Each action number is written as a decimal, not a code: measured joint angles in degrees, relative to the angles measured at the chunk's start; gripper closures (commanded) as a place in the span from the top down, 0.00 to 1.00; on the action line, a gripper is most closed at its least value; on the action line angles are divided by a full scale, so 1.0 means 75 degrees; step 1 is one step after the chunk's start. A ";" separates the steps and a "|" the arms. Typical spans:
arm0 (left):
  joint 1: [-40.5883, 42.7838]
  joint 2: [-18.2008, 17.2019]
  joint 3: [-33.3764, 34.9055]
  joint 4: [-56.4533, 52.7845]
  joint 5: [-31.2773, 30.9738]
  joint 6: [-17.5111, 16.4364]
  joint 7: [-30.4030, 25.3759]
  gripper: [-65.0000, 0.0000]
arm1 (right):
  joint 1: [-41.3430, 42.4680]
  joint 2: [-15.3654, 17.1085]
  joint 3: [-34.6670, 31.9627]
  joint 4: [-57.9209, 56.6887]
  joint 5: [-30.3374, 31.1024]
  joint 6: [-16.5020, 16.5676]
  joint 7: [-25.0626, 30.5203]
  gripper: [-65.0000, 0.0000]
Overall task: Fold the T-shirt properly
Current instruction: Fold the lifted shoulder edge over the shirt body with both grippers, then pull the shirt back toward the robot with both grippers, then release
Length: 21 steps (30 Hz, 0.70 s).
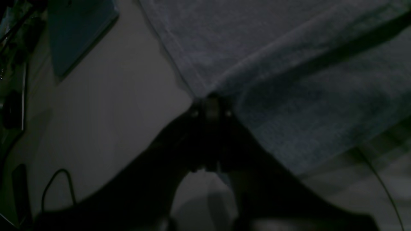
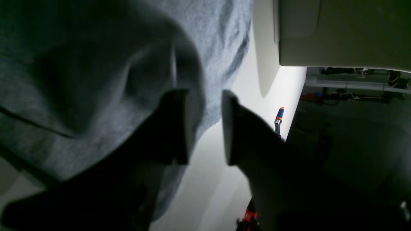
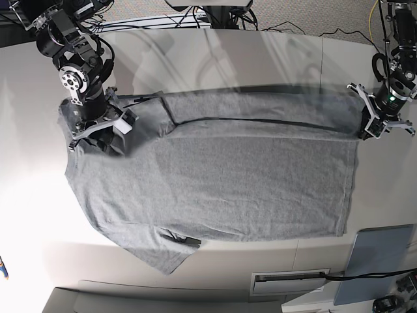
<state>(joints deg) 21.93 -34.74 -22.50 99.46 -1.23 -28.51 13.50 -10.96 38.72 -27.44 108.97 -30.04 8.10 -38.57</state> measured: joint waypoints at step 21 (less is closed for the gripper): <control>0.0015 0.0685 -0.0003 -0.0064 -0.3442 0.1396 0.1387 0.00 | -0.0280 -0.1003 0.1985 -0.0006 0.2256 -0.1256 -0.0358 0.00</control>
<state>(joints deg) 22.04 -29.61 -22.52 98.98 -27.05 -18.04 23.90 -13.06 31.20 -12.56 108.92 -13.13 -1.32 -41.25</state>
